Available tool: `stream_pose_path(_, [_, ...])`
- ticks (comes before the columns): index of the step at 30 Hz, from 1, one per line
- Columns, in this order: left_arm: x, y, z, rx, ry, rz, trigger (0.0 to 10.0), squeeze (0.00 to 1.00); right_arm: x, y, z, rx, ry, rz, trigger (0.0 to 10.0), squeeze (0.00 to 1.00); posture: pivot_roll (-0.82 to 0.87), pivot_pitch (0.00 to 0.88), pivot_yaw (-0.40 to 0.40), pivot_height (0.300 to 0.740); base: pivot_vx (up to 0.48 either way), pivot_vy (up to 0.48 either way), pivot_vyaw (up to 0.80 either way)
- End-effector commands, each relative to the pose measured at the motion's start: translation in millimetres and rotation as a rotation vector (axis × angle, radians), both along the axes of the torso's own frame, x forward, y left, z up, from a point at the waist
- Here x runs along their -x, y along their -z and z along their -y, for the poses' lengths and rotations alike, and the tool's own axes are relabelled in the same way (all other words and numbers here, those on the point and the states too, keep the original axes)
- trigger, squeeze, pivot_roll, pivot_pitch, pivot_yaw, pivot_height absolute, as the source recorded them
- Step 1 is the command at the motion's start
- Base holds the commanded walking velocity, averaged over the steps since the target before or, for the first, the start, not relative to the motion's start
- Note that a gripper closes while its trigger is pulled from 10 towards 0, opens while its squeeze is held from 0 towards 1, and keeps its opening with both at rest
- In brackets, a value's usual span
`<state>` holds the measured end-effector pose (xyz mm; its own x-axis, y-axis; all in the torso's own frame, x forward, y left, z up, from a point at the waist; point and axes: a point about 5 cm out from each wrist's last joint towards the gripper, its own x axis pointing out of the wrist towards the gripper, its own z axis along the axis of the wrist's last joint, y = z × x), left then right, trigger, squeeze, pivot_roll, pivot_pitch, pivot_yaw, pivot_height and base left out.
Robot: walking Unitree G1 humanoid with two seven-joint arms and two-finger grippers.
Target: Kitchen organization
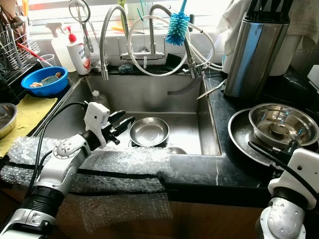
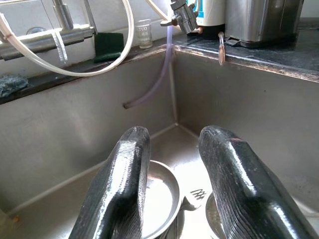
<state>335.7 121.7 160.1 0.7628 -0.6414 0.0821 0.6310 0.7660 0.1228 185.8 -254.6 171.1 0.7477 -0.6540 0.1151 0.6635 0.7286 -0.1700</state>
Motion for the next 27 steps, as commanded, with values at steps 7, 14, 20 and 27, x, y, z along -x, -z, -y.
stream_pose_path(7, [-2.4,0.5,-3.0,-0.028,-0.015,0.002,10.0,0.0,-3.2,0.0,1.2,-0.021,0.005,-0.001,0.0,0.0,-0.23,0.0,0.076,0.74,0.0,0.0,0.0])
stream_pose_path(14, [-2.9,0.3,-1.7,-0.024,-0.017,0.004,10.0,0.0,-6.9,-7.1,0.2,-0.012,-0.015,0.03,0.8,0.0,-0.23,0.0,0.074,0.74,0.0,0.0,0.0])
stream_pose_path(20, [-3.7,0.0,-2.0,-0.024,-0.02,0.006,10.0,0.0,-12.3,-16.8,-6.0,0.004,-0.074,0.083,10.0,0.0,-0.23,0.0,0.074,0.74,0.0,0.0,0.0])
stream_pose_path(27, [-4.3,-0.7,-2.6,-0.017,-0.03,0.011,10.0,0.0,-26.4,-48.3,-30.8,-0.01,-0.285,0.255,10.0,0.0,-0.23,0.0,0.069,0.74,0.0,0.0,0.0])
